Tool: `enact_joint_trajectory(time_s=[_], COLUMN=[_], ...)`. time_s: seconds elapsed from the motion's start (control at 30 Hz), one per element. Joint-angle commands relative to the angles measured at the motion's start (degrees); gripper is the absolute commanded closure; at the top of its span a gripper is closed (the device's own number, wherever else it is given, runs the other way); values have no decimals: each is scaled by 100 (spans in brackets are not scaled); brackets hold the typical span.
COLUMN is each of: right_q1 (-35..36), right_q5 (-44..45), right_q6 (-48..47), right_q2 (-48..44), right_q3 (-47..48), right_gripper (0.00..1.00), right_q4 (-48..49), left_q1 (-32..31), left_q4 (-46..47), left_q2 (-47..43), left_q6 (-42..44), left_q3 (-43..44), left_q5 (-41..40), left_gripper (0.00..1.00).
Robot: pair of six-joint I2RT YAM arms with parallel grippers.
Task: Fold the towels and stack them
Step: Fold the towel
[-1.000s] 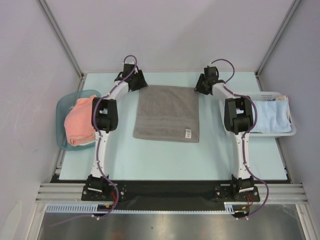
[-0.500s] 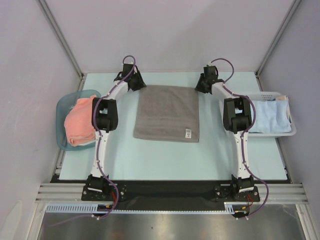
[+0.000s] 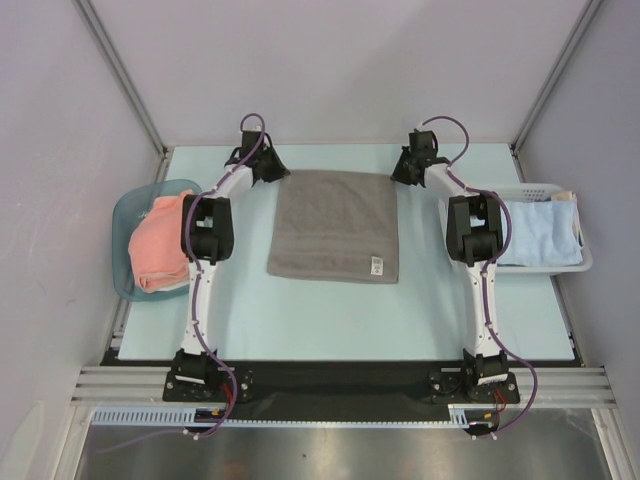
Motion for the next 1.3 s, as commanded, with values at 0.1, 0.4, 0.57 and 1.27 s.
enact_joint_trajectory(time_s=[0.1,0.4,0.57,1.27], right_q1=[-93,-163,-172,-198], right_q5=[-191,-376,-464,-816], right_q6=[-158,-316,-326,-167], right_q2=[-9,-387,-659,-2206], right_q3=[215,39,-233,-2272], right_gripper=[100,100,100,100], right_q4=[421,983,1212,2179], left_q1=[80,124,133,168], left_q4=[658,2248,2978,4368], left_q2=[-175,-1019,-1301,-2469], left_q6=[-181,-138,-15,56], left_q3=[-254,-1221,-1599,-3717], left_q5=[119,-57,127,954], left_gripper=[92,100,100,100])
